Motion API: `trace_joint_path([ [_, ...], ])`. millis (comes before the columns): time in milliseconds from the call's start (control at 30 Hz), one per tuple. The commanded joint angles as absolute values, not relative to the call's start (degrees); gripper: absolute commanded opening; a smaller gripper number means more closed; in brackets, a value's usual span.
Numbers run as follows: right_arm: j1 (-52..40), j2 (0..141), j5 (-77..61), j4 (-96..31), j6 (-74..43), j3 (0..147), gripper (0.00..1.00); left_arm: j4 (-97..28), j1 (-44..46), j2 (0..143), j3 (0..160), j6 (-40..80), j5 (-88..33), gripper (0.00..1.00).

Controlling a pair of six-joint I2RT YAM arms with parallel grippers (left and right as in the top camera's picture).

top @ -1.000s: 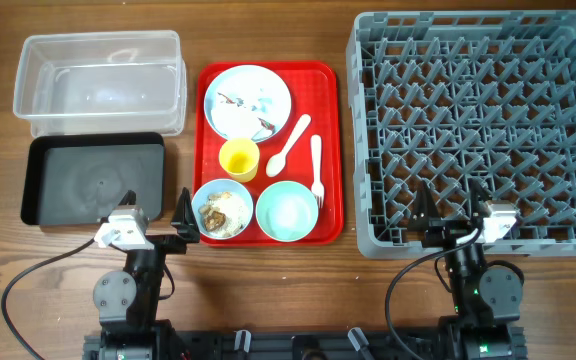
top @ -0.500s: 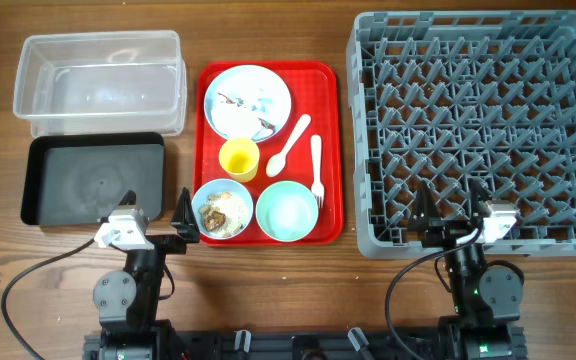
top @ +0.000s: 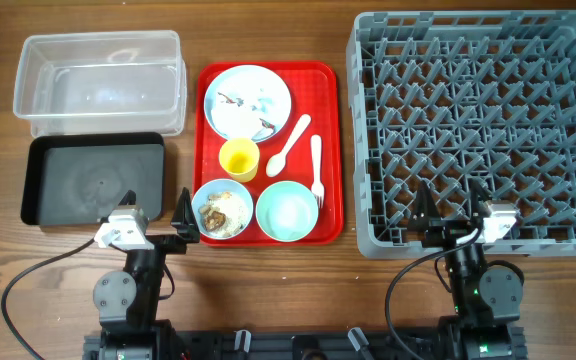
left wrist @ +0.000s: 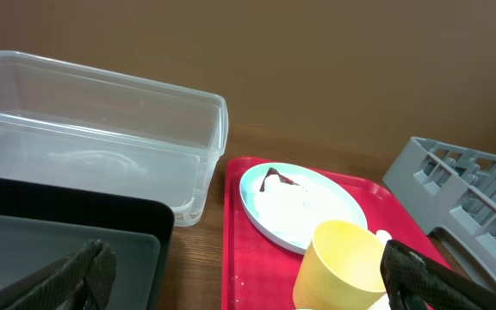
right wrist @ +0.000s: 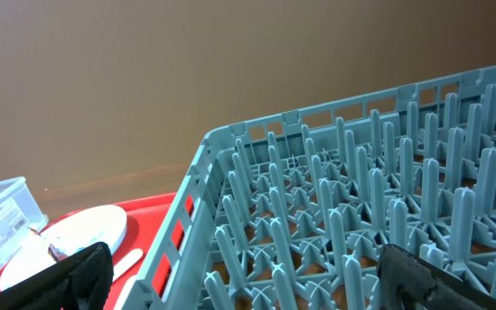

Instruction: Sort waste into correct bins and load items into the dishwasher rack

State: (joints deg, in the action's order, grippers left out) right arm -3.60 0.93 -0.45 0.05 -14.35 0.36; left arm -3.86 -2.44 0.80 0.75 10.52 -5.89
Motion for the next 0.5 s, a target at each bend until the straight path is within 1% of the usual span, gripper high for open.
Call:
trace_joint_path([
  [0, -3.7, 0.3, -1.4, 0.3, -15.2, 0.3, 1.0, -3.9, -2.7, 0.4, 0.4, 9.4, -6.3, 1.0],
  [467, -3.7, 0.3, -0.5, 0.4, -15.0, 0.3, 1.0, -3.9, -2.7, 0.4, 0.4, 9.4, -6.4, 1.0],
])
